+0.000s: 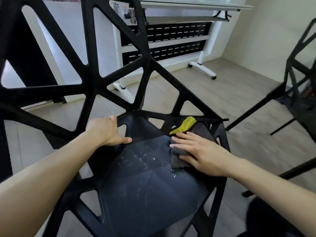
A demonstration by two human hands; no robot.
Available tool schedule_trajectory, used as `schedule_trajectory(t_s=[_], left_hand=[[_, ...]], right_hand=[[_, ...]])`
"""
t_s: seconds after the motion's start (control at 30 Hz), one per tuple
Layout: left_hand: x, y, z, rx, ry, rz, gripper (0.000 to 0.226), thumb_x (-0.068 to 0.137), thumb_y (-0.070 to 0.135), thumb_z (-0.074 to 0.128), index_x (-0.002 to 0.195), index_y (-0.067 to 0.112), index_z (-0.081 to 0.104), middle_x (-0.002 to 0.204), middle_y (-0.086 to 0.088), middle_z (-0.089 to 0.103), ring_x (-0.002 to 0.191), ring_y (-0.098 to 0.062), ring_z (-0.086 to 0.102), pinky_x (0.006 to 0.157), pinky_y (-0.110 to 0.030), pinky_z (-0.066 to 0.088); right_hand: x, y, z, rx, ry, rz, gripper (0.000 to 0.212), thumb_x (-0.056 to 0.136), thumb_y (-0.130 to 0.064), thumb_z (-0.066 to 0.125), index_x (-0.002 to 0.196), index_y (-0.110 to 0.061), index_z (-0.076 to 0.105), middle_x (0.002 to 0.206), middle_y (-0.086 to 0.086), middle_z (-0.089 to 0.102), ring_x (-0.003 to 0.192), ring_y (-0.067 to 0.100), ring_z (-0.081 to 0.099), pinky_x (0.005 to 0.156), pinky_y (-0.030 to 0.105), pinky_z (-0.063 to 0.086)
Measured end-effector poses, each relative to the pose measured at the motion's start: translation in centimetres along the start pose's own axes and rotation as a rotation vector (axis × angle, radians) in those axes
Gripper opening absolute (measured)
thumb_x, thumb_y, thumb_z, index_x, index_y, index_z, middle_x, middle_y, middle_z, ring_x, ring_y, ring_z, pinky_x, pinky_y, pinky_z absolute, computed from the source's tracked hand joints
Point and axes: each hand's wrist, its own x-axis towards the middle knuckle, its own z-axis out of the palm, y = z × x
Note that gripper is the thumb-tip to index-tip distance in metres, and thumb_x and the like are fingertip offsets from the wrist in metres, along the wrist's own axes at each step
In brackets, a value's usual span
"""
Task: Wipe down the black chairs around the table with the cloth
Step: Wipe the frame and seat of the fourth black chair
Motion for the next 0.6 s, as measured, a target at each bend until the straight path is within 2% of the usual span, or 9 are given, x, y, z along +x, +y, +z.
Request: schedule_trajectory(t_s=[0.1,0.2,0.27,0.33,0.4,0.47,0.5,0.57,0.6], left_hand=[[0.2,-0.1,0.2,-0.003,0.002,-0.013,0.134,0.055,0.112,0.035,0.142,0.01,0.043,0.117,-0.004,0.07,0.102,-0.031,0.072,0.086,-0.046,0.061],[0.2,-0.1,0.2,0.006,-0.003,-0.022,0.134,0.061,0.11,0.039,0.149,0.009,0.038,0.13,-0.007,0.067,0.109,-0.033,0.071,0.087,-0.047,0.06],[0.1,0.3,0.0,0.0,-0.024,-0.042,0.131,0.065,0.108,0.045,0.151,0.009,0.038,0.136,-0.007,0.064,0.114,-0.033,0.07,0.084,-0.044,0.057],[-0.4,0.6,-0.5,-0.005,0.011,-0.062,0.122,0.066,0.105,0.052,0.145,0.012,0.046,0.132,-0.004,0.065,0.114,-0.032,0.069,0.078,-0.041,0.052],[-1.3,1.3,-1.4,0.025,0.167,0.003,0.103,0.07,0.097,0.062,0.138,0.019,0.054,0.127,-0.001,0.064,0.117,-0.028,0.065,0.077,-0.04,0.05],[-2.2,2.5,-2.1,0.025,0.312,0.2,0.083,0.082,0.078,0.069,0.146,0.027,0.053,0.137,0.002,0.059,0.13,-0.023,0.057,0.085,-0.041,0.055],[-2.5,3.3,-2.3,-0.02,0.31,0.303,0.076,0.089,0.069,0.068,0.153,0.031,0.05,0.147,0.004,0.056,0.137,-0.022,0.054,0.095,-0.042,0.057],[-3.2,5.0,-2.2,-0.149,0.18,0.416,0.06,0.101,0.059,0.056,0.157,0.038,0.05,0.162,0.006,0.049,0.148,-0.02,0.047,0.115,-0.044,0.049],[-3.3,5.4,-1.9,-0.192,0.111,0.428,0.054,0.105,0.058,0.051,0.156,0.039,0.053,0.165,0.005,0.048,0.152,-0.019,0.045,0.12,-0.044,0.044]], right_hand=[[-2.6,0.4,0.3,-0.047,0.103,0.112,0.06,0.107,-0.063,0.034,0.163,-0.043,0.035,0.178,-0.011,0.008,0.164,0.01,-0.005,0.133,0.036,0.0],[1.2,2.1,0.5,-0.094,0.177,0.189,0.071,0.102,-0.069,0.042,0.166,-0.043,0.028,0.179,-0.005,0.002,0.165,0.017,-0.003,0.134,0.042,0.005],[4.4,3.4,0.6,-0.109,0.163,0.236,0.085,0.098,-0.071,0.046,0.17,-0.035,0.017,0.179,-0.003,0.0,0.165,0.018,-0.001,0.134,0.044,0.01],[5.1,3.9,0.8,-0.103,0.154,0.281,0.089,0.097,-0.072,0.045,0.17,-0.027,0.021,0.179,-0.002,0.001,0.165,0.018,-0.001,0.133,0.046,0.012],[3.0,3.4,0.7,-0.107,0.17,0.321,0.082,0.097,-0.075,0.038,0.165,-0.031,0.035,0.179,0.001,0.006,0.165,0.019,-0.001,0.134,0.045,0.007],[-1.0,2.5,0.9,-0.044,0.184,0.353,0.071,0.099,-0.073,0.035,0.162,-0.04,0.039,0.178,-0.002,0.012,0.165,0.014,-0.003,0.134,0.041,0.001],[-3.0,2.2,1.1,0.012,0.194,0.347,0.064,0.102,-0.066,0.04,0.162,-0.042,0.04,0.178,-0.005,0.013,0.164,0.011,-0.004,0.134,0.039,0.001],[-4.9,1.8,1.4,0.096,0.214,0.317,0.055,0.107,-0.052,0.049,0.16,-0.043,0.042,0.177,-0.009,0.014,0.164,0.007,-0.004,0.134,0.039,0.002],[-4.4,1.7,1.4,0.093,0.221,0.308,0.054,0.106,-0.05,0.049,0.159,-0.043,0.044,0.177,-0.009,0.017,0.164,0.008,0.0,0.134,0.039,0.003]])
